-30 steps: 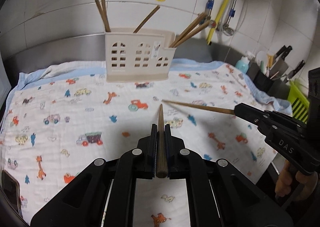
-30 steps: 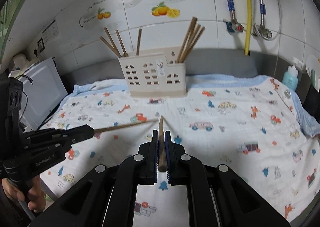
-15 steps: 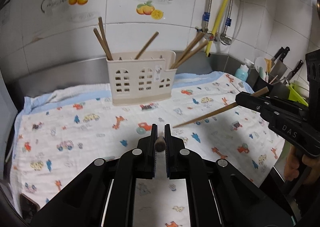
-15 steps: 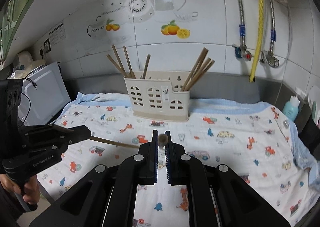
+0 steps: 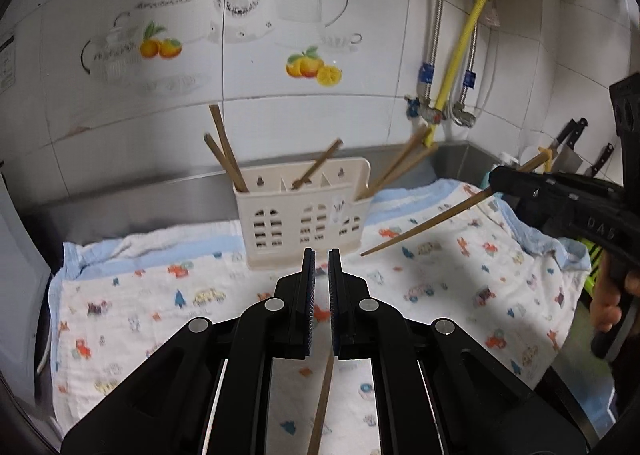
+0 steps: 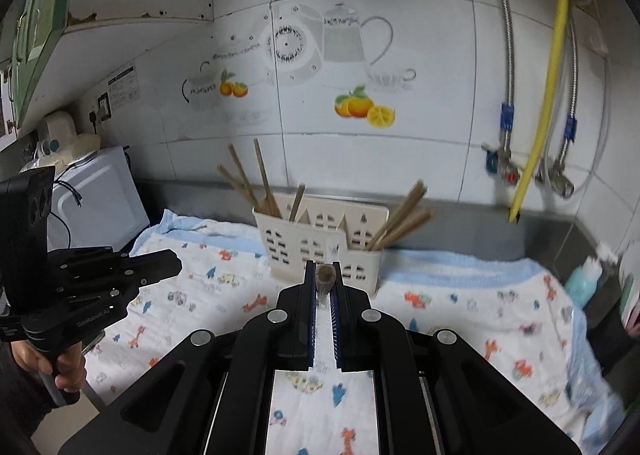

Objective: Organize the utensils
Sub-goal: 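Lift both held chopsticks up toward the beige holder, then lower both chopsticks into the beige holder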

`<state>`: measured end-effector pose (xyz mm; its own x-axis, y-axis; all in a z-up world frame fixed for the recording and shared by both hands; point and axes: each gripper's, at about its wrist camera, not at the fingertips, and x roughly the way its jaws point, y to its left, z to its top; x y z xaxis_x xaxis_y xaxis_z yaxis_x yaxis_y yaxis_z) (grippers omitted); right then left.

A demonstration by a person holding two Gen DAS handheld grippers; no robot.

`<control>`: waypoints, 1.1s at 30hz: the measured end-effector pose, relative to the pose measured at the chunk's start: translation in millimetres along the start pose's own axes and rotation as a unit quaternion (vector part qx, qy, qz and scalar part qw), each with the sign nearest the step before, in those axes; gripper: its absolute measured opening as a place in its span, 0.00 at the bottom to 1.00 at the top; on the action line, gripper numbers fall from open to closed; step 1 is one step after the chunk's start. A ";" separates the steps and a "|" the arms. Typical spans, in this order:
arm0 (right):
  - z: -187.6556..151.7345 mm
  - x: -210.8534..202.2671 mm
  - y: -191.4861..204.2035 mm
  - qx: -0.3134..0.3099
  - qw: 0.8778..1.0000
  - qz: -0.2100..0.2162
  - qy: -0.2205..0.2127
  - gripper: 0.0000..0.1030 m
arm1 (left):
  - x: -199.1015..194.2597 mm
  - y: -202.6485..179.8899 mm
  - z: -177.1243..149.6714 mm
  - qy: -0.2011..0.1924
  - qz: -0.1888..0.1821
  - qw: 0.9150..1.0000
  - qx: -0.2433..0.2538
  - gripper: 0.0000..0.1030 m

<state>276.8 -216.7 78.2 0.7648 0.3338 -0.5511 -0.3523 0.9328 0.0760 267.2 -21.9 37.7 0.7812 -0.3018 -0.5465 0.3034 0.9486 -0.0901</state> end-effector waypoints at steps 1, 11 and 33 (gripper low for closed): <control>5.7 -0.3 -1.5 -0.002 1.000 -0.002 -0.002 0.06 | 1.4 0.6 1.7 0.000 0.001 1.000 0.002 0.01; 4.2 -2.5 2.9 -0.017 1.000 -0.006 -0.008 0.06 | 6.3 13.2 -42.7 0.046 -0.019 0.999 -0.007 0.03; -20.3 -7.2 20.6 -0.028 1.000 -0.003 0.009 0.06 | 10.9 49.9 -196.9 0.179 -0.021 0.984 -0.003 0.34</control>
<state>253.2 -202.6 66.9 0.7567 0.3255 -0.5670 -0.3780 0.9254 0.0268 183.4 41.0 -136.7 0.5259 -0.2890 -0.7999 0.3268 0.9370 -0.1237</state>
